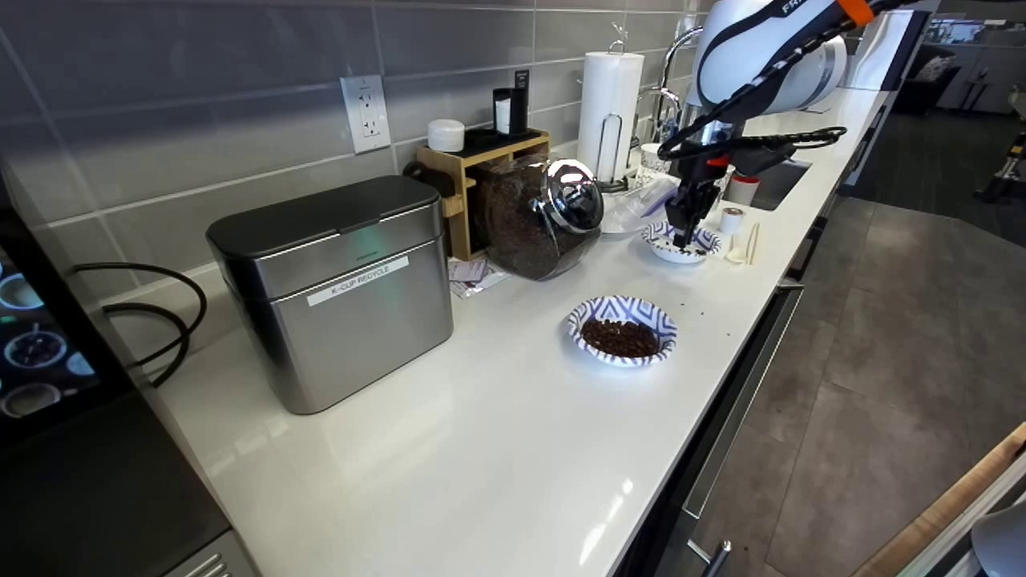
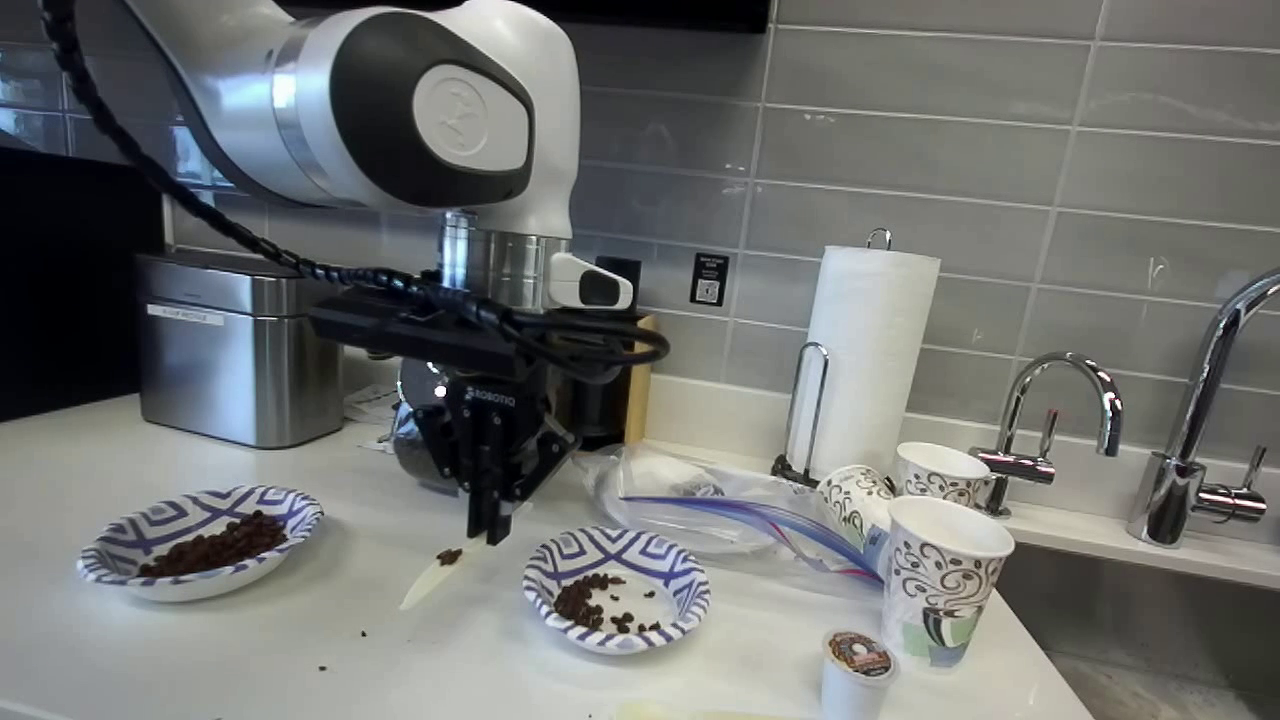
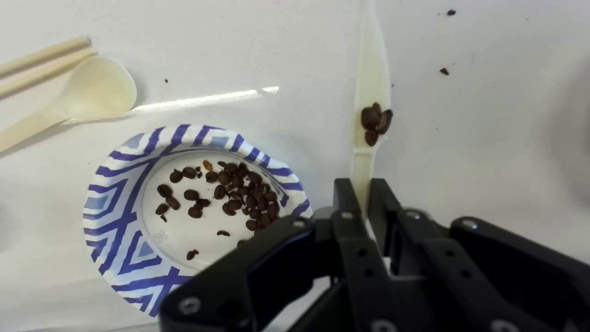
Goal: Pick up the beans in the bowl on the left then place them on the plastic knife and then drop the beans on the knife into the bowl on the right
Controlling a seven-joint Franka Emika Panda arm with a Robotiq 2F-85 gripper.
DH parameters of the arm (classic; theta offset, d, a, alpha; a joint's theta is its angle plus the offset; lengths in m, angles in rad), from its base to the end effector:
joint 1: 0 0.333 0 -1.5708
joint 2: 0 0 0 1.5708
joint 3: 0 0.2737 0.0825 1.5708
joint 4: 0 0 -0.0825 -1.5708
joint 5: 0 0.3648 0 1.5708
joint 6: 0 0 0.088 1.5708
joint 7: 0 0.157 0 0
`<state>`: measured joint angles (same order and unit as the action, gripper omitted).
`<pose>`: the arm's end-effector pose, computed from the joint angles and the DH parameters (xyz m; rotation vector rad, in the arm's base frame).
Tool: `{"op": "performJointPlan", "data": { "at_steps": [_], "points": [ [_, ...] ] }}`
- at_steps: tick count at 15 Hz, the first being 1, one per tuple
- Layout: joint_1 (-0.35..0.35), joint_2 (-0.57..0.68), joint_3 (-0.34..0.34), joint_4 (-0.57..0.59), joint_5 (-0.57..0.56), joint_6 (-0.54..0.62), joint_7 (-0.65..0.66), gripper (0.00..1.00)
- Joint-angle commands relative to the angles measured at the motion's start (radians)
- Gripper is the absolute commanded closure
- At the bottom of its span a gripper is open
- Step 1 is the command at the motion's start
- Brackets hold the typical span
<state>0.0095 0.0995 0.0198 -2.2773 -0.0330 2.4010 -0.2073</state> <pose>0.5130 0.0138 0.2363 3.0923 0.4052 0.0348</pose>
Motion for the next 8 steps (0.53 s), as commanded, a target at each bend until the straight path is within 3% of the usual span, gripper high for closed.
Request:
{"op": "performJointPlan", "data": {
  "at_steps": [1,2,8],
  "points": [
    [-0.001,0.0,0.002,0.002,0.0,-0.003,0.001,0.87],
    [-0.001,0.0,0.002,0.002,0.0,-0.003,0.001,0.97],
    [-0.023,-0.004,-0.026,0.028,-0.009,-0.014,0.014,0.97]
  ]
}}
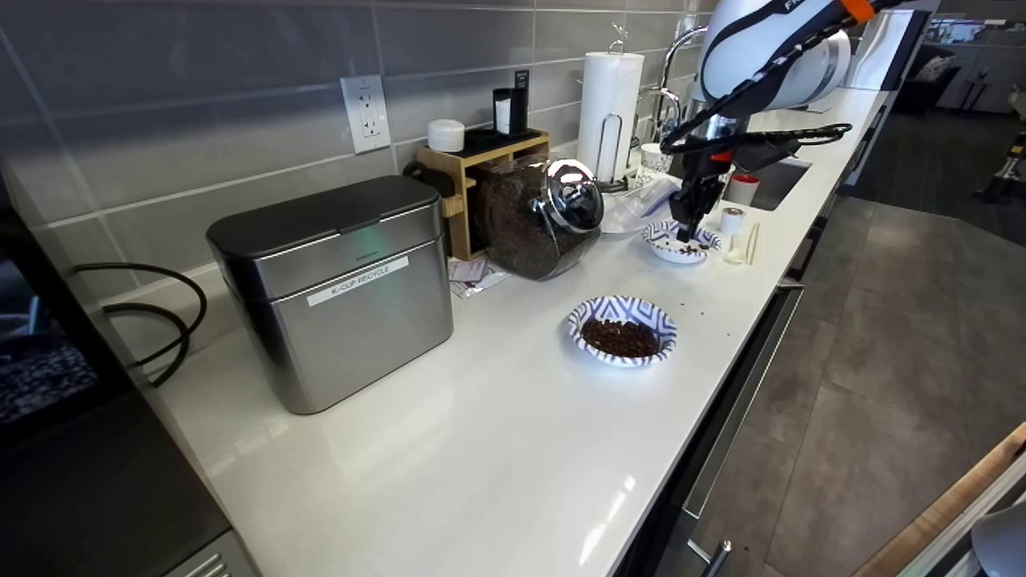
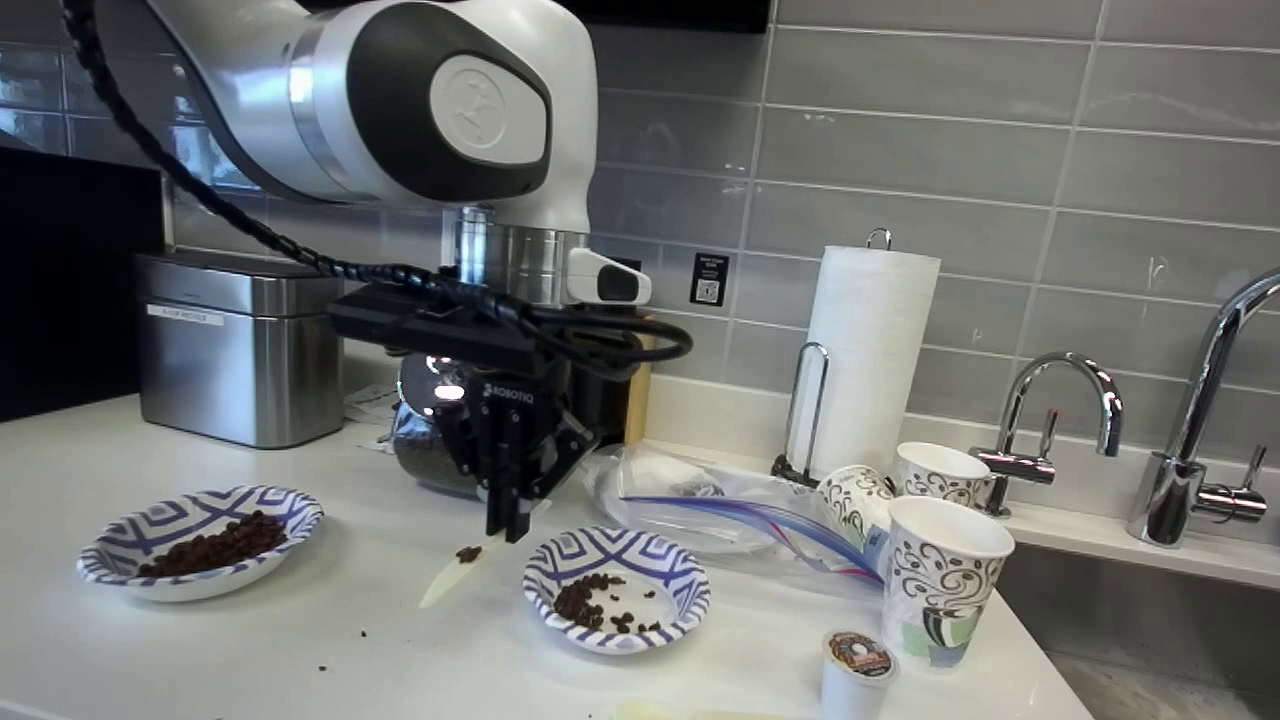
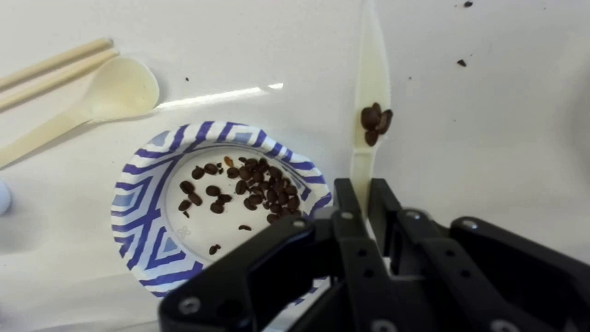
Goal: Pick up the beans in the bowl on the left then place them on the plastic knife and then drop the beans on the knife into the bowl on the right
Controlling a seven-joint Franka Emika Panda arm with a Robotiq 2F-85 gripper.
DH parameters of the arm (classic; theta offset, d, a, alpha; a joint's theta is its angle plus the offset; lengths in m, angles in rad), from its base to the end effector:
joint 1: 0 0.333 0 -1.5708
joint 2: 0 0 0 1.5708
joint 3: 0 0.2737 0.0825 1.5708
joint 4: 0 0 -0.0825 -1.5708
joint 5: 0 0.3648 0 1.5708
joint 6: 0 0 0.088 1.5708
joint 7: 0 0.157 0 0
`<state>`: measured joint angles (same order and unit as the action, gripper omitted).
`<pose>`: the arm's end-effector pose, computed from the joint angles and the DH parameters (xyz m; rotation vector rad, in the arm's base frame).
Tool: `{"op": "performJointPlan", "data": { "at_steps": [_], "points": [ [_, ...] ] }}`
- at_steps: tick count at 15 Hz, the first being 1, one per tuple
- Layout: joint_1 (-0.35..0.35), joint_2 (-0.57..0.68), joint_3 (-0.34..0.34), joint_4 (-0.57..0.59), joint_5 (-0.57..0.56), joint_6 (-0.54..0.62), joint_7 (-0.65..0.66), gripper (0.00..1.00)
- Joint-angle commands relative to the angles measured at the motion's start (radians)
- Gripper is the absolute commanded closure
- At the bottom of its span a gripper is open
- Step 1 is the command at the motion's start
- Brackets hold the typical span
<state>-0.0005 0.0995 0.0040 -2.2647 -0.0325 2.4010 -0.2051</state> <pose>0.5177 0.0005 0.2414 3.0946 0.3608 0.0536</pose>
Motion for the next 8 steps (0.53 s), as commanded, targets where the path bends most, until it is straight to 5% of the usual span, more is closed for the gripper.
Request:
{"op": "performJointPlan", "data": {
  "at_steps": [1,8],
  "points": [
    [-0.016,-0.006,-0.015,0.023,-0.011,-0.017,0.01,0.97],
    [-0.037,0.007,-0.035,0.083,-0.01,-0.026,-0.006,0.97]
  ]
}}
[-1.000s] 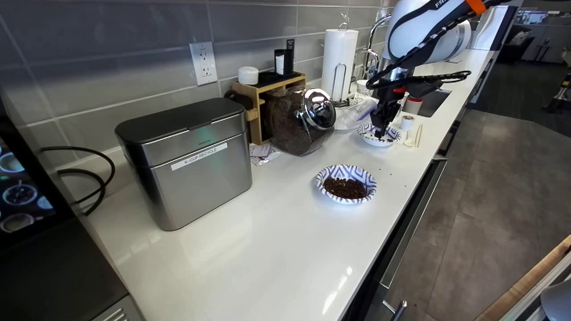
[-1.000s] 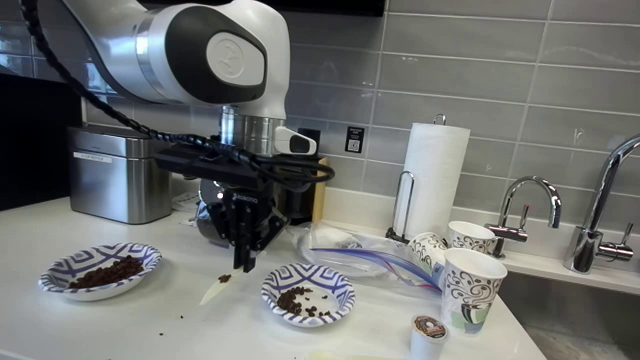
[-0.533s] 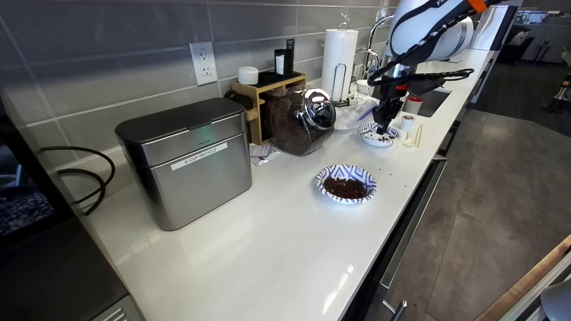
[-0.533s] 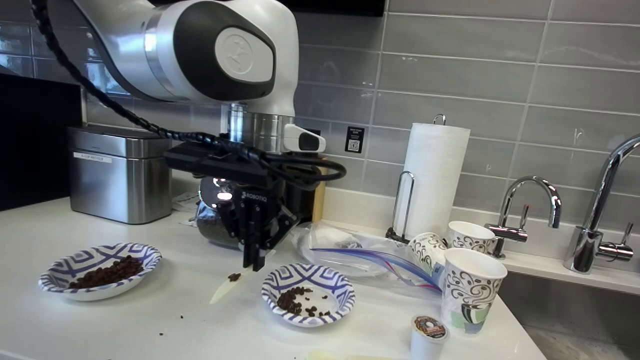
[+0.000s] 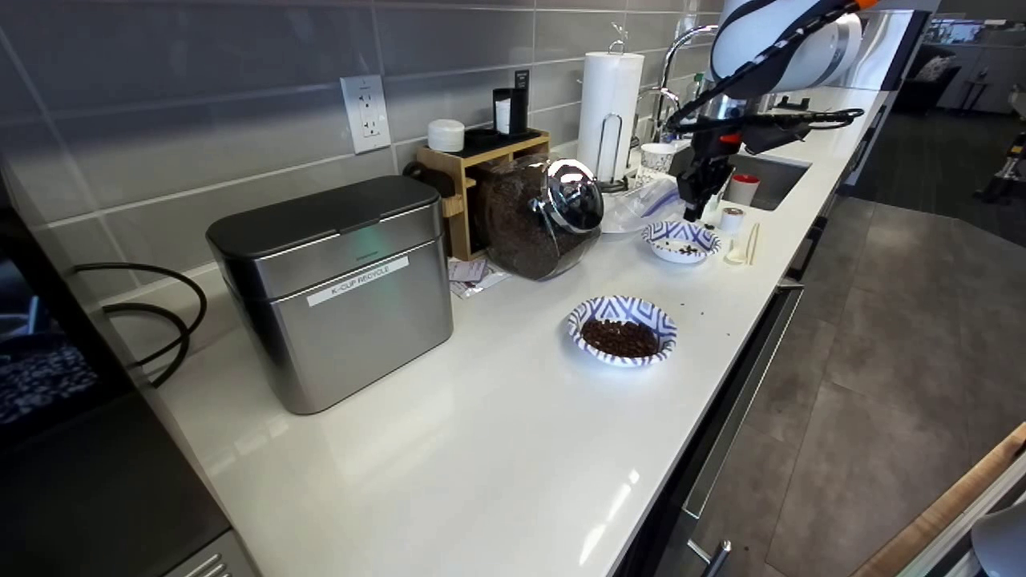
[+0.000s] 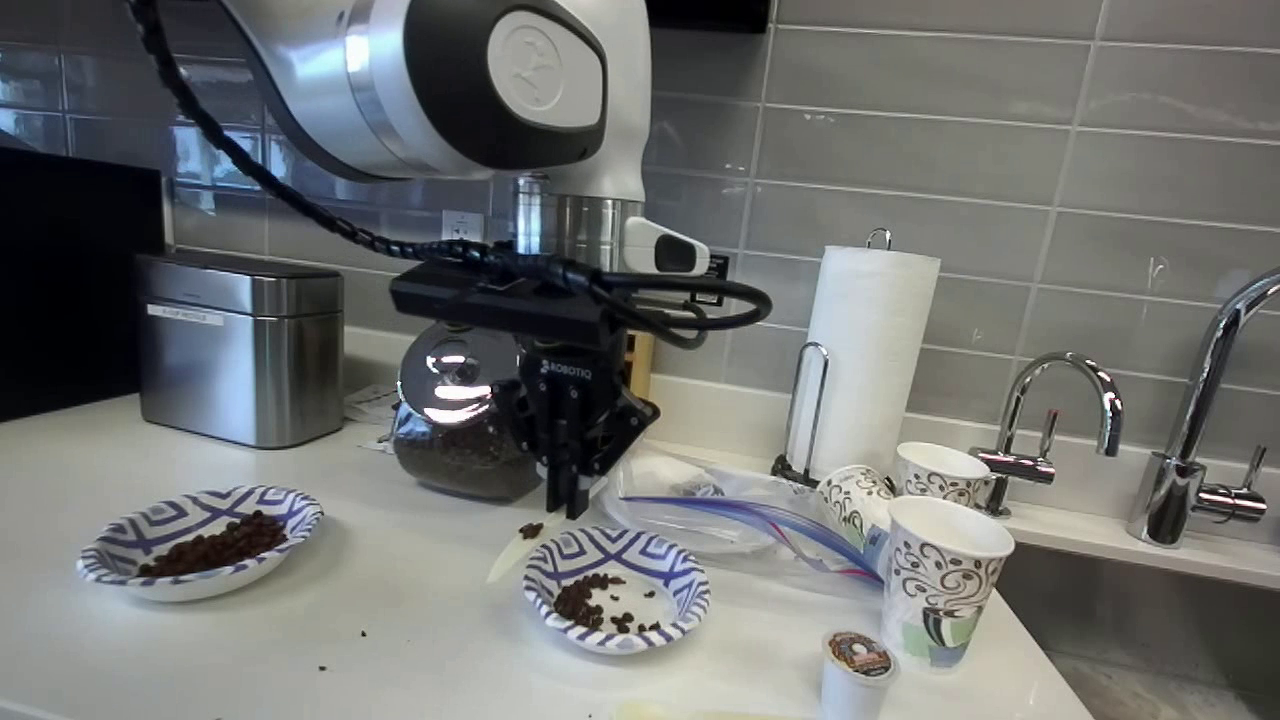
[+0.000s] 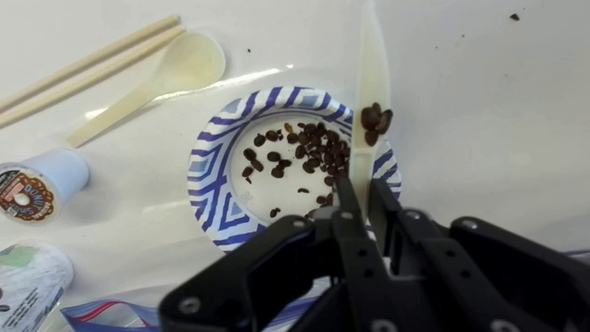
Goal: Pick up the beans in the bowl on the left then place them on the plastic knife and then drop the beans on the knife into the bowl on the right
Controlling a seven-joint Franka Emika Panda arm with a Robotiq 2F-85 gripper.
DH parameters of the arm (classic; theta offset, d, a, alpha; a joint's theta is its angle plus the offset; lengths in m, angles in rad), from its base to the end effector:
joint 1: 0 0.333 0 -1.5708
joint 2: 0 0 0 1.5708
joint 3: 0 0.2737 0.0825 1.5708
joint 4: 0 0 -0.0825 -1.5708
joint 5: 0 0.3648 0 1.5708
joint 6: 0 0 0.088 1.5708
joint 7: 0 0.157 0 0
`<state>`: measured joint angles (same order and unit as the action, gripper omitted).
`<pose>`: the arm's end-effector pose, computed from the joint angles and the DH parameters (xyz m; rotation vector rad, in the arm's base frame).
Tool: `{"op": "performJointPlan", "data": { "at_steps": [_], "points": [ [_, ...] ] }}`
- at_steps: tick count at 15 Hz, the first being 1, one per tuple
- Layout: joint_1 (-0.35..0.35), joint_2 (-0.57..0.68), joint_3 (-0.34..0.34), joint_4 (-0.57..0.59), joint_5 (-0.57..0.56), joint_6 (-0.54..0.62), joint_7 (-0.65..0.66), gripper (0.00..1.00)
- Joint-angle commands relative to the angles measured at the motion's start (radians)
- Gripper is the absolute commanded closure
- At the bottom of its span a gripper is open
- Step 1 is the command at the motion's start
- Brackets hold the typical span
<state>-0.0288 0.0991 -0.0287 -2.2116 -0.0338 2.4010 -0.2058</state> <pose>0.5351 -0.0323 0.2638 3.0889 0.2671 0.1334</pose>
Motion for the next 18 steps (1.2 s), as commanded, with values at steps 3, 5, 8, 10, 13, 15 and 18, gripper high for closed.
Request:
{"op": "performJointPlan", "data": {
  "at_steps": [3,5,8,10,13,15,18],
  "points": [
    [-0.014,0.016,-0.007,0.055,-0.012,-0.031,-0.006,0.97],
    [-0.019,0.018,-0.012,0.069,-0.016,-0.031,-0.003,0.97],
    [-0.027,0.018,-0.021,0.082,-0.029,-0.027,0.007,0.97],
    [-0.029,0.014,-0.03,0.088,-0.047,-0.022,0.019,0.97],
    [-0.033,0.009,-0.039,0.091,-0.067,-0.015,0.031,0.97],
    [-0.034,0.001,-0.043,0.087,-0.079,-0.007,0.042,0.97],
    [-0.034,-0.007,-0.047,0.081,-0.092,0.011,0.071,0.97]
  ]
}}
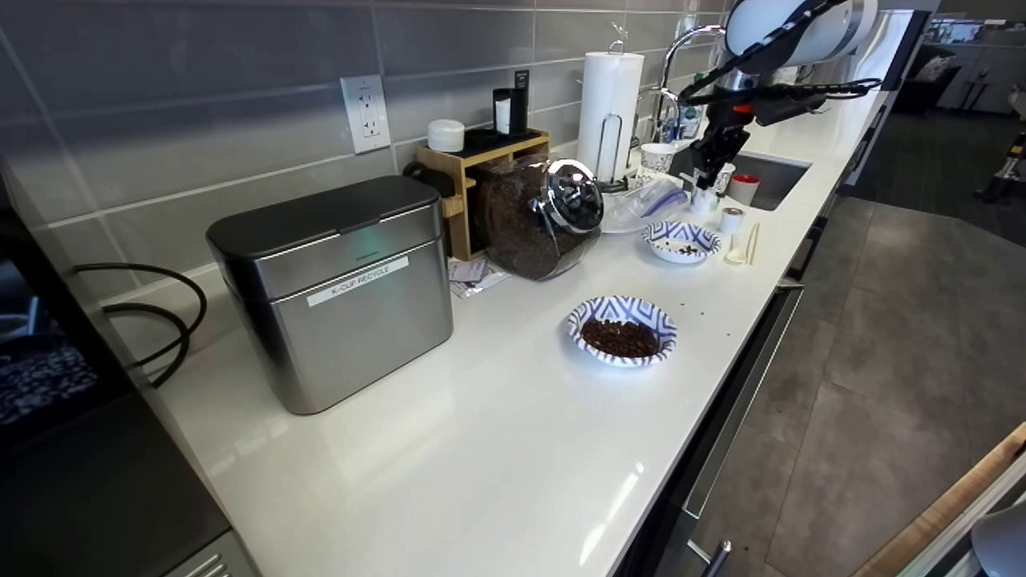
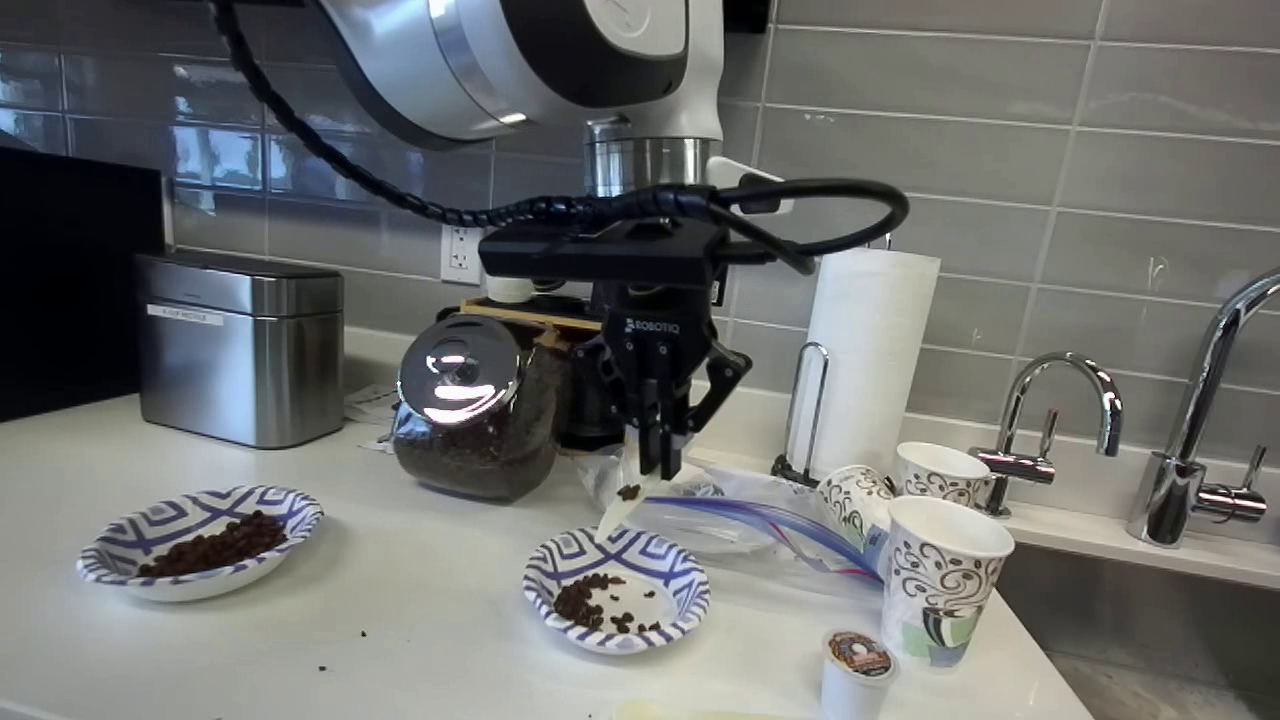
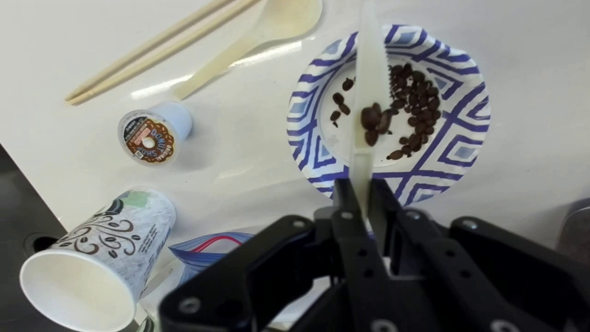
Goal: Pick up the beans in the bowl on the left then place them on the plastic knife and then drop the beans on the knife into the bowl on the right
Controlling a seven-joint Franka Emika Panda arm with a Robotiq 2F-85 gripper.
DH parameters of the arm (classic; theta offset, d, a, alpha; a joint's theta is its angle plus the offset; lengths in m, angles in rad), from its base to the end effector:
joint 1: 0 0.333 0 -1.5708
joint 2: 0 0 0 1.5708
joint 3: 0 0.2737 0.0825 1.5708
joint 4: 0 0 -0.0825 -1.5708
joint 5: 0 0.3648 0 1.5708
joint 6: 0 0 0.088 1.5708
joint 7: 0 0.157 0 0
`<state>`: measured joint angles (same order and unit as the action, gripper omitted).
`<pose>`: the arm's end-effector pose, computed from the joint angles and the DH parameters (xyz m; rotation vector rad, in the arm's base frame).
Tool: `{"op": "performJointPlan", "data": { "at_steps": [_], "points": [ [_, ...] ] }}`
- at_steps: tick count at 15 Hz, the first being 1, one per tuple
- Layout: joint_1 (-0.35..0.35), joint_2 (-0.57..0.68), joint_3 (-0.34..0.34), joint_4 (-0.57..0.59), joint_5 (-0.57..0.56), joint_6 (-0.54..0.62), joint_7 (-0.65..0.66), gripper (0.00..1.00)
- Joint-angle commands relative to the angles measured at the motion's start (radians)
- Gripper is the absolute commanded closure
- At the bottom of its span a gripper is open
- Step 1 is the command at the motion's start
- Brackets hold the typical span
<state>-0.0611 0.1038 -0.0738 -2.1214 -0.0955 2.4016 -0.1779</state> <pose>0.5587 -0.0798 0.3013 3.0227 0.1648 0.2459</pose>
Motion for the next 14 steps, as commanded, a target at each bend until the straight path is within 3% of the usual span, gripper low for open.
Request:
{"op": "performJointPlan", "data": {
  "at_steps": [1,8,14],
  "points": [
    [-0.002,-0.014,-0.003,-0.012,-0.031,0.018,0.054,0.97],
    [0.0,-0.034,-0.007,-0.041,-0.062,0.106,0.127,0.97],
    [0.001,-0.052,-0.005,-0.089,-0.059,0.259,0.16,0.97]
  ]
}}
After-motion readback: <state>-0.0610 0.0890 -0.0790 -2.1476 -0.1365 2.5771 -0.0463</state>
